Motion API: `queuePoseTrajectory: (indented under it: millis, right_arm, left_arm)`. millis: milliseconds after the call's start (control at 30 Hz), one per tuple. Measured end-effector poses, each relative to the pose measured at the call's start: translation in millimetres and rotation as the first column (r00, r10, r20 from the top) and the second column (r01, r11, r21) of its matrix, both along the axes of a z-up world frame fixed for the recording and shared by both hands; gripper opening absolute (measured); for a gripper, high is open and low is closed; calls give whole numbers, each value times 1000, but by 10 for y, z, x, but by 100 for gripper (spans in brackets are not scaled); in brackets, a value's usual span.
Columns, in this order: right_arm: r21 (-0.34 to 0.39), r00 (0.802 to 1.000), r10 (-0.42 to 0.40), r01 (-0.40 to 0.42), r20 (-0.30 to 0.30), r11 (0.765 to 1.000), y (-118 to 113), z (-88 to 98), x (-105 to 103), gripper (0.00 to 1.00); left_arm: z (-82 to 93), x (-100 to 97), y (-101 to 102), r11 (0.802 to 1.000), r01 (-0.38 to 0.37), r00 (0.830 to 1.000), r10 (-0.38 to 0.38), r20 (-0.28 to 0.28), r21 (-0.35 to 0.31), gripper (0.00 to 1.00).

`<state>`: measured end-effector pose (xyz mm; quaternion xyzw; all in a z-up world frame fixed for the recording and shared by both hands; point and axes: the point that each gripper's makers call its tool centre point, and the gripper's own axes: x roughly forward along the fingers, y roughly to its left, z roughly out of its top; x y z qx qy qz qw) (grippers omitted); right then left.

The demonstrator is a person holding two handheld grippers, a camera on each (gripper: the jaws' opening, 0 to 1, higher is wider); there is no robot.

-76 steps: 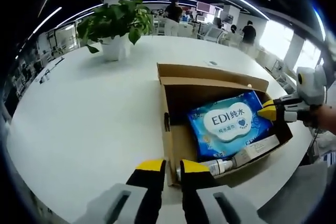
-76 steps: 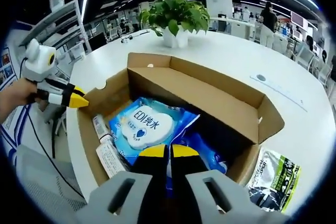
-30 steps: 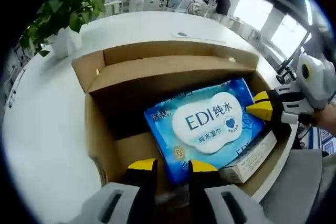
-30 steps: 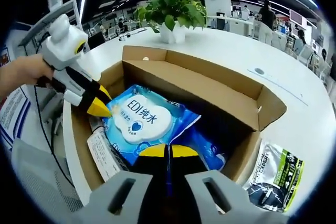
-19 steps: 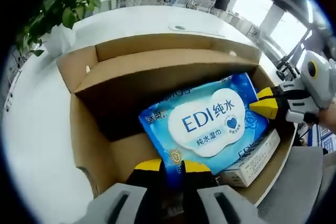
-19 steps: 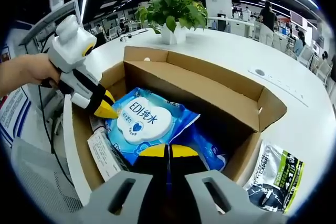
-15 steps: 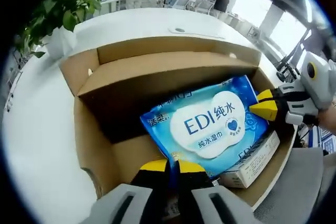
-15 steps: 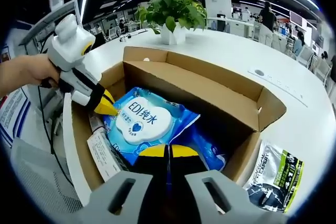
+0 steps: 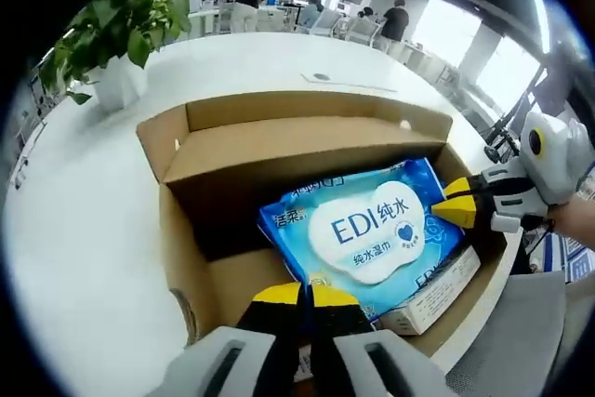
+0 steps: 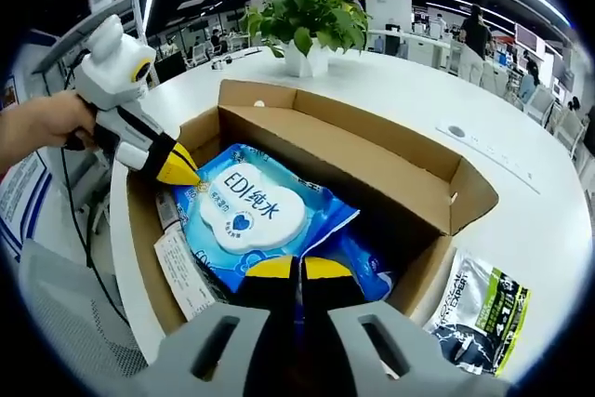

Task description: Operate the shoe box by opening the lid, removing the specified soft item, and placing it in the target area until the item is outside and the box remains undamaged.

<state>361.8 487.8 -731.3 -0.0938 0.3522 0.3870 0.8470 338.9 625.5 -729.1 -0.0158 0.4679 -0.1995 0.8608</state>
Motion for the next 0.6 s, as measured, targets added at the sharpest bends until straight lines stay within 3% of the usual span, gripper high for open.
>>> queuePoseTrajectory:
  millis: [167,367,600]
  right_arm:
    - [41,1000,-30,30,3,999,-13,121,6,0]
    - [100,998,-63,63,-10,993,-58,257,1,0]
    - [159,995,-95,95,-8,983,-142,467,-12,0]
  left_arm:
    - [113,-12,-4,1000,-11,1000,11,20,-18,0]
    - [282,-9,-23,989,-78,996,83,35,-125,0]
    - [459,-27,-124,990,-48,995,59,75,-131,0]
